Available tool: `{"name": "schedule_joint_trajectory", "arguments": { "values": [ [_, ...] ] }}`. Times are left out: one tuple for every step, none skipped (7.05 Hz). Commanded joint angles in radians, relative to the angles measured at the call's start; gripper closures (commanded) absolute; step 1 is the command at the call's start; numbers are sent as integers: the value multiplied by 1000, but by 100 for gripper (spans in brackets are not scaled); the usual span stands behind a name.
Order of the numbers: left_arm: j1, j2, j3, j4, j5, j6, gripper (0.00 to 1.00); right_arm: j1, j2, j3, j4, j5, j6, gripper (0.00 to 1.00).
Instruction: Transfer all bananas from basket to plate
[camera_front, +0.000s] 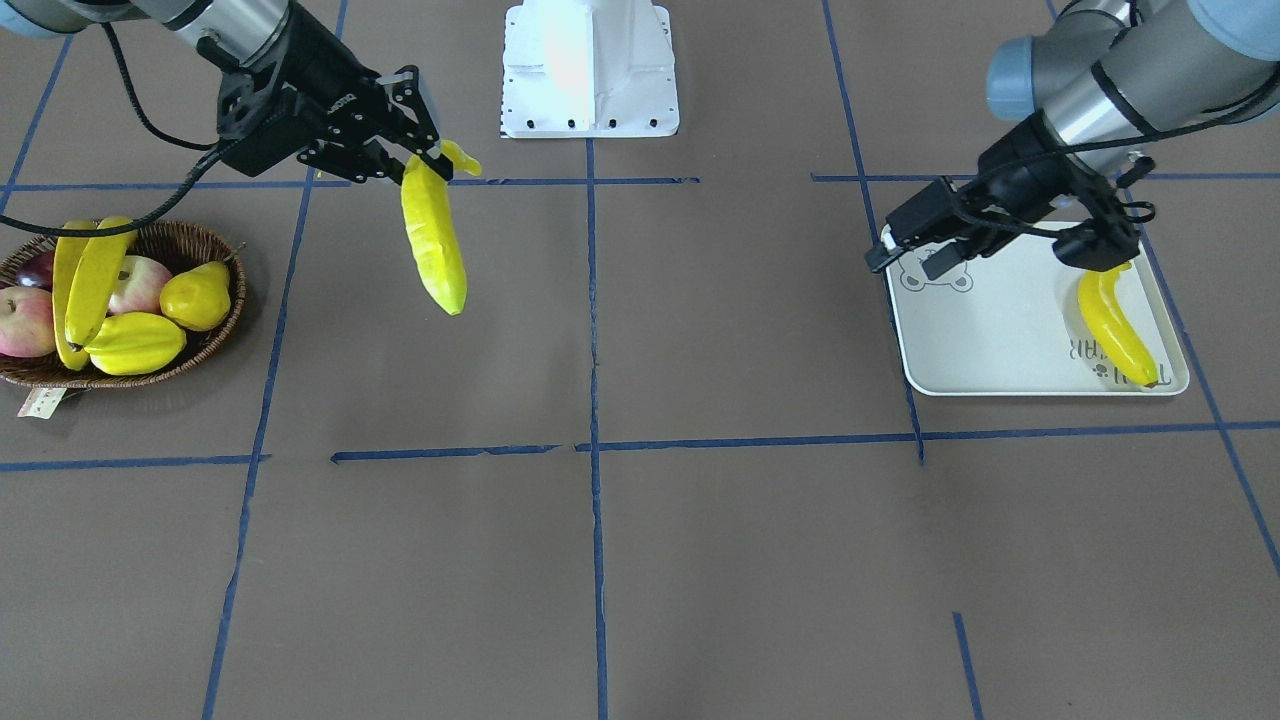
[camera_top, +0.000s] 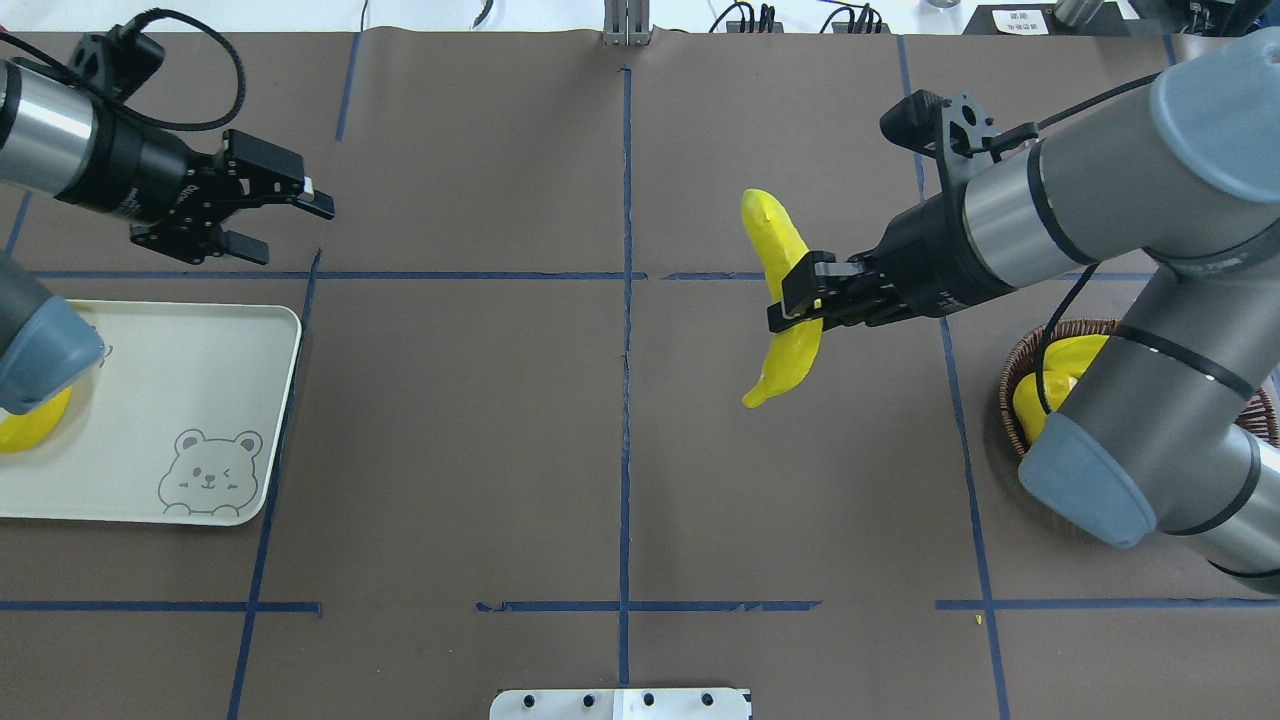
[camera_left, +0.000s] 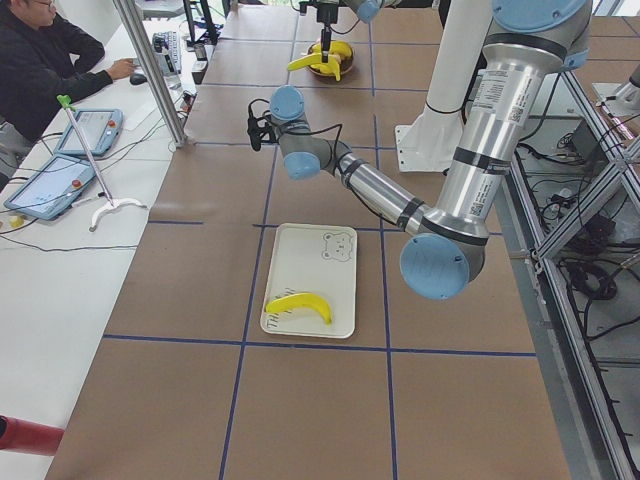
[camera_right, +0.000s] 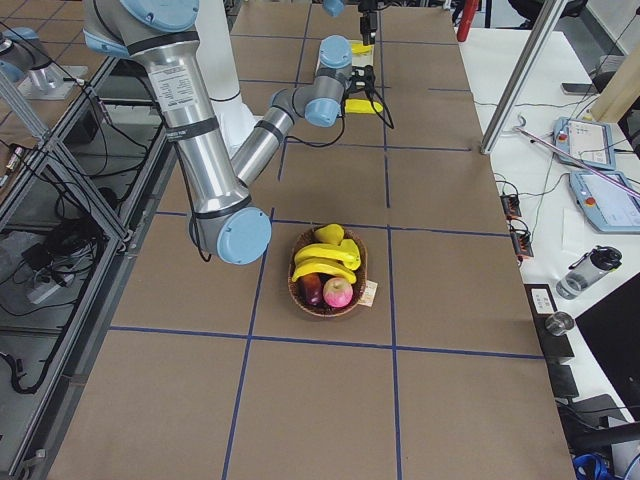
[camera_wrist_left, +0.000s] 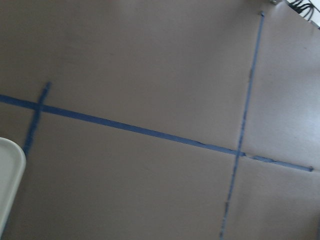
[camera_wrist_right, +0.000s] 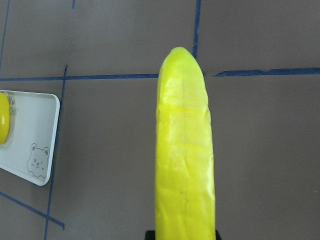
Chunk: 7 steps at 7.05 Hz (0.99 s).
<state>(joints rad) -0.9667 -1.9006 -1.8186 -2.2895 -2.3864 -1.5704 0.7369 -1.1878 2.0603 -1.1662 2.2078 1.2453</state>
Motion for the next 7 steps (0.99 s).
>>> {"name": "schedule_joint_trajectory", "arguments": {
  "values": [
    [100,-153,7,-45,41,-246,1,-123,33,-11,127,-136,95,99],
    [149,-193,7,-42,109,-273,1,-167,49,-11,134,-196,112,99],
    [192,-208,9,-41,166,-278,1,-200,59,-14,135,-245,115,99],
    [206,-221,10,-41,176,-280,1,-206,62,-14,135,-249,117,99],
    [227,-260,28,-35,177,-280,1,-209,76,-26,135,-249,115,99],
    [264,-302,63,-34,203,-280,1,-211,97,-43,135,-249,115,99],
    [305,-326,77,-34,290,-280,1,-211,100,-46,135,-250,117,99]
  ]
}}
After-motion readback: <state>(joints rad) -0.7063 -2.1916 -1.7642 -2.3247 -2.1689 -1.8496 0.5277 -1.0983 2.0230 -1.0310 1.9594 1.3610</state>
